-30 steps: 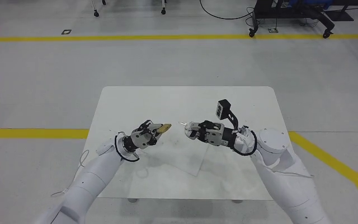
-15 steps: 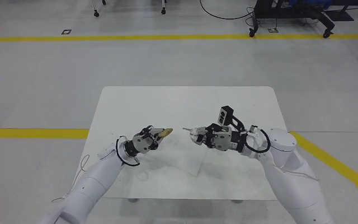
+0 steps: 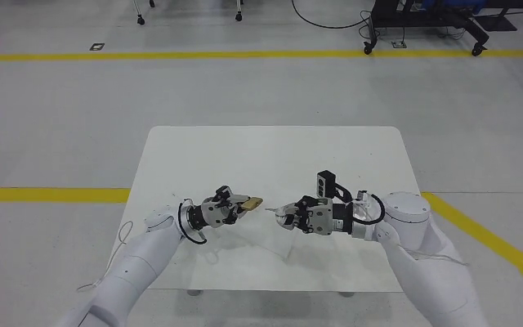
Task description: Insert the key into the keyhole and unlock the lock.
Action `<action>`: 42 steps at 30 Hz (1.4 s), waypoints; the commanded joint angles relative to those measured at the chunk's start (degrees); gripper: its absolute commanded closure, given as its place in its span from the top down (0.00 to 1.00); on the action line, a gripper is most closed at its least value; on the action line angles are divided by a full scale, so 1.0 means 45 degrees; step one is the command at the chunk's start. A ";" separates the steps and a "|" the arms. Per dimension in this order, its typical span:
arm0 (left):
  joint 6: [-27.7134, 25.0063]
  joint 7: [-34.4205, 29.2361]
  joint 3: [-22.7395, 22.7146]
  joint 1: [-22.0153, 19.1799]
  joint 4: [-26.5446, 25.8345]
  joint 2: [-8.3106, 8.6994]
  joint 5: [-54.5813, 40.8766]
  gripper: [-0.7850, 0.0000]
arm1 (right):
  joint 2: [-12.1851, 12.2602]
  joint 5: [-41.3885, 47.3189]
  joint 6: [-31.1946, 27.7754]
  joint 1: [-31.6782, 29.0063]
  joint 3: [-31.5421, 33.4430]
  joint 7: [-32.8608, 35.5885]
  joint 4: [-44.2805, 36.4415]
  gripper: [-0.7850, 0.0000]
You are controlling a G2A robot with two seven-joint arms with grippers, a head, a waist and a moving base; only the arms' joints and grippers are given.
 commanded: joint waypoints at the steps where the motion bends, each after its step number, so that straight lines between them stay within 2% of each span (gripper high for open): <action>1: -0.0032 0.0076 -0.0060 0.0017 0.0059 -0.0019 0.0135 0.00 | -0.0021 0.0197 0.0171 0.0075 -0.0145 -0.0157 0.0085 0.00; 10: -0.0459 0.0538 -0.0367 0.0106 0.0070 -0.0073 0.0630 0.00 | -0.0131 0.0718 0.0551 0.0306 -0.0534 -0.1558 0.0146 0.00; 19: -0.0413 0.0710 -0.0611 0.0300 -0.0283 -0.0098 0.1124 0.00 | -0.0182 0.1048 0.0643 0.0338 -0.0642 -0.2694 0.0138 0.00; 42: -0.0384 0.1012 -0.1380 0.0733 -0.0834 -0.0104 0.1875 0.00 | -0.0023 0.0683 0.0674 0.0078 -0.0676 -0.3128 -0.0326 0.00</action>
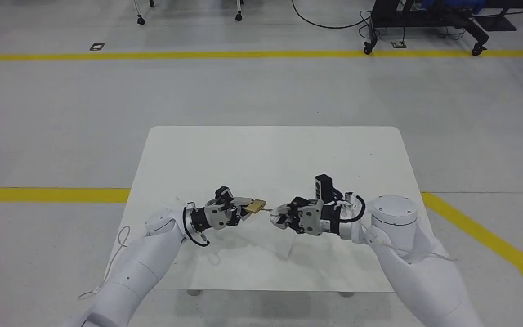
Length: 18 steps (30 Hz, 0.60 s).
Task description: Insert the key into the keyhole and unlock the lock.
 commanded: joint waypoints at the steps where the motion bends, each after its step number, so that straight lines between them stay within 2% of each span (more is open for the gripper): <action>1: 0.0020 0.0026 -0.0046 0.0026 -0.0042 0.0001 0.0083 0.00 | -0.0010 0.0056 0.0045 0.0037 -0.0035 -0.0121 0.0041 0.00; 18: 0.0047 0.0239 -0.0498 0.0254 -0.0331 0.0003 0.0596 0.00 | -0.0034 0.0397 0.0184 0.0242 -0.0147 -0.0661 0.0156 0.00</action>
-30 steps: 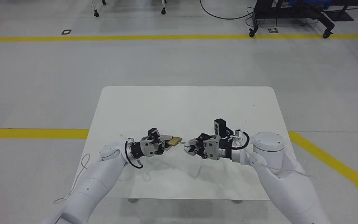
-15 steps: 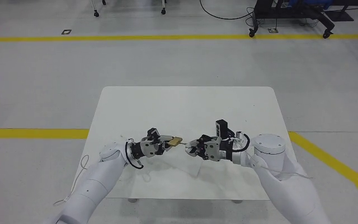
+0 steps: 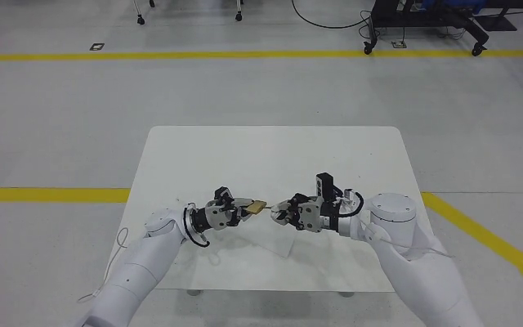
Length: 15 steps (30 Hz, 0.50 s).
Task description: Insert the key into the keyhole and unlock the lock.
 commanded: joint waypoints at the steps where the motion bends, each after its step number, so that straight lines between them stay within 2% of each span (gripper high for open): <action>1: 0.0026 -0.0011 -0.0051 0.0010 -0.0006 0.0001 0.0044 0.00 | 0.0008 -0.0012 0.0020 -0.0017 -0.0015 -0.0004 -0.0033 0.00; 15: 0.0090 -0.0045 -0.0283 0.0053 -0.0042 -0.0031 0.0433 0.00 | 0.0037 0.0031 0.0023 -0.0067 -0.0038 -0.0278 -0.0101 0.00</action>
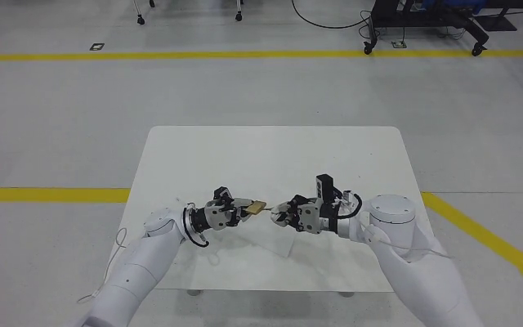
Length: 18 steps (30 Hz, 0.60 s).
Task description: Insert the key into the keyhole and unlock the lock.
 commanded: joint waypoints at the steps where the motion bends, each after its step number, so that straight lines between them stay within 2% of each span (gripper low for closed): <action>1: -0.0002 0.0008 -0.0028 0.0006 0.0002 -0.0006 0.0044 0.00 | 0.0003 0.0036 0.0018 0.0005 0.0016 -0.0020 0.0024 0.00; 18: -0.0006 0.0099 -0.0223 0.0055 -0.0058 -0.0052 0.0500 0.00 | -0.0018 0.0034 0.0216 0.0124 -0.0305 -0.0401 0.0043 0.00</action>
